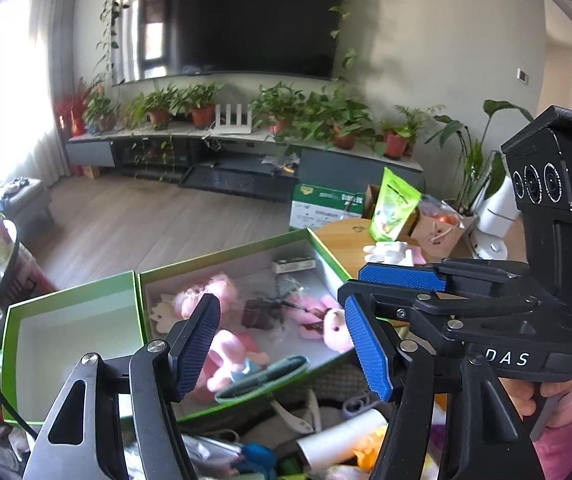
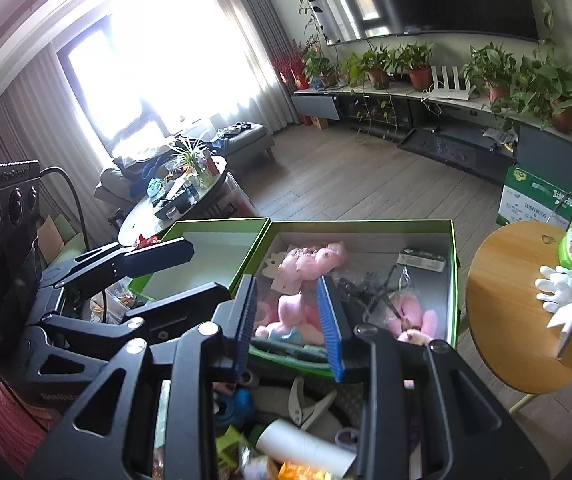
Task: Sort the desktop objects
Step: 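Withdraw the open left gripper from the box back over the pile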
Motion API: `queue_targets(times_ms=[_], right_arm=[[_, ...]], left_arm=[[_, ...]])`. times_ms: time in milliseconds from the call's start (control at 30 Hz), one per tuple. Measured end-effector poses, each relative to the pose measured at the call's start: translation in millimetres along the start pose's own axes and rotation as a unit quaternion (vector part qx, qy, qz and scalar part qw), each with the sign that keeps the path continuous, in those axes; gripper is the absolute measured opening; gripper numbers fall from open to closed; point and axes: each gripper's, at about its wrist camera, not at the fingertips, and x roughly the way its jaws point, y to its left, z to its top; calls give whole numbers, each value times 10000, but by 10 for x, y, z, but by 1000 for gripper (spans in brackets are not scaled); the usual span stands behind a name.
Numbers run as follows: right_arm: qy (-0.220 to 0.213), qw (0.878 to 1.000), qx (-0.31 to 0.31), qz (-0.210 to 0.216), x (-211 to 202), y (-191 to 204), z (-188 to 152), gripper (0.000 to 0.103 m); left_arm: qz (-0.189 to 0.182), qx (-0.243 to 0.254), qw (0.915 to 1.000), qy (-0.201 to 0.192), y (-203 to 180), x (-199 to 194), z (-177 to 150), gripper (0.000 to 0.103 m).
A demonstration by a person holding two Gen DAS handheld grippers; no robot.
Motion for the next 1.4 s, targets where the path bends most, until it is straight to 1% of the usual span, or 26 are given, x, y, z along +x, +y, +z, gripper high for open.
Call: queue_targets(times_ms=[67, 233, 400, 567, 667, 833, 1100, 1400], right_arm=[[-9, 10000, -27, -12, -82, 39, -72, 32], [-38, 9999, -105, -53, -257, 97, -235, 32], [-73, 9998, -176, -94, -410, 128, -433, 32], [-79, 9997, -185, -105, -531, 129, -626, 32], [-110, 9996, -207, -186, -587, 133, -737, 35], [-81, 9991, -304, -289, -648, 154, -958, 35], [-2, 9993, -207, -313, -670, 68, -1273, 36], [80, 9993, -44, -353, -640, -37, -1492, 36]], left_arm=[[-45, 20, 10000, -44, -56, -71, -54, 66], [-216, -42, 9998, -14, -189, -178, -187, 66], [-323, 53, 9994, -63, -380, -300, -342, 66], [-341, 135, 9993, -112, -542, -379, -490, 66], [-395, 125, 9991, -109, -596, -400, -591, 66], [-463, 121, 9988, -38, -692, -407, -775, 66], [-518, 163, 9984, 127, -828, -340, -985, 66], [-600, 206, 9975, 295, -924, -190, -1145, 66]])
